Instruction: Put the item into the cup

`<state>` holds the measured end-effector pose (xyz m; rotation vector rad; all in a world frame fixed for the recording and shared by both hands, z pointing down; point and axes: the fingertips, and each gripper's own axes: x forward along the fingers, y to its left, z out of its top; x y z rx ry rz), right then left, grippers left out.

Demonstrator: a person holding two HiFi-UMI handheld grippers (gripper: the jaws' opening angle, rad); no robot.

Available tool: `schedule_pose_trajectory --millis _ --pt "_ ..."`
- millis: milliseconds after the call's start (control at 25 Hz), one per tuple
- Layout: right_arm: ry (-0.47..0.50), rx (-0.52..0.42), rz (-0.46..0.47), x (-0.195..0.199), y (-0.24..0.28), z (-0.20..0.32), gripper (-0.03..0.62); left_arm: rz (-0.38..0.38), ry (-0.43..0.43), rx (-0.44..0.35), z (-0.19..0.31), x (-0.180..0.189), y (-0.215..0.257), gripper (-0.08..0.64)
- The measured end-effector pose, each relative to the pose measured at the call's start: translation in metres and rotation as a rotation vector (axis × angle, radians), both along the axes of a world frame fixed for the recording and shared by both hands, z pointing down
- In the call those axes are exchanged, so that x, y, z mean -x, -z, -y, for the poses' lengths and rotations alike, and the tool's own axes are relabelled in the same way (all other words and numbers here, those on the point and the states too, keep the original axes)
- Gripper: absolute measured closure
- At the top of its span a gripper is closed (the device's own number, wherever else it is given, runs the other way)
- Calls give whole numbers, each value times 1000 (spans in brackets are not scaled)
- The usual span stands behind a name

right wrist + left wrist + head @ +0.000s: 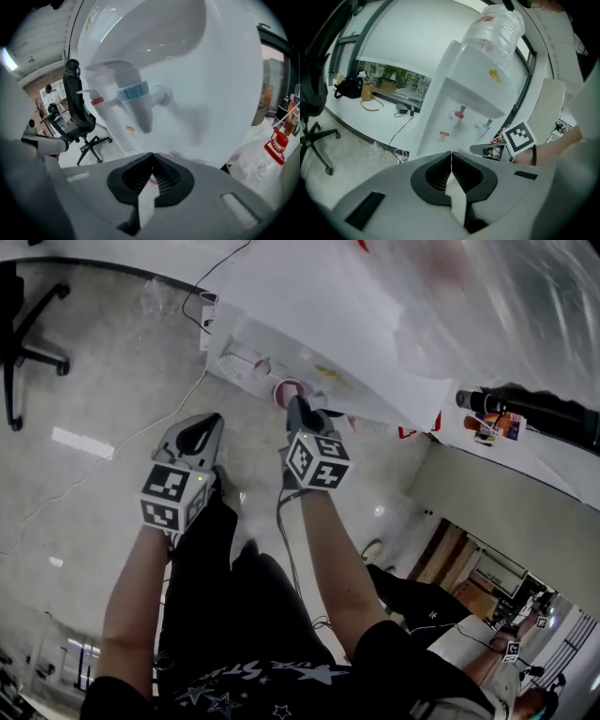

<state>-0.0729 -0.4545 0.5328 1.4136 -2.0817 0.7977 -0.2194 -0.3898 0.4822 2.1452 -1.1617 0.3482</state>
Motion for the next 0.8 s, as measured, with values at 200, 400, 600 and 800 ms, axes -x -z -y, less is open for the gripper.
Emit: schedule_pose_trajectory --millis 200,400,600,800 --pt "8 -11 -59 -2 -12 6 591 0 -13 -3 1 -5 -4 551" --pt "1 -3 -72 -6 -20 6 591 6 -57 22 -10 -14 -8 551" --pt "10 2 -89 -5 -23 7 589 -6 -44 39 -15 -12 -12 551" --pt "9 13 -101 -6 -28 8 582 -3 -67 39 -16 -16 -12 551"
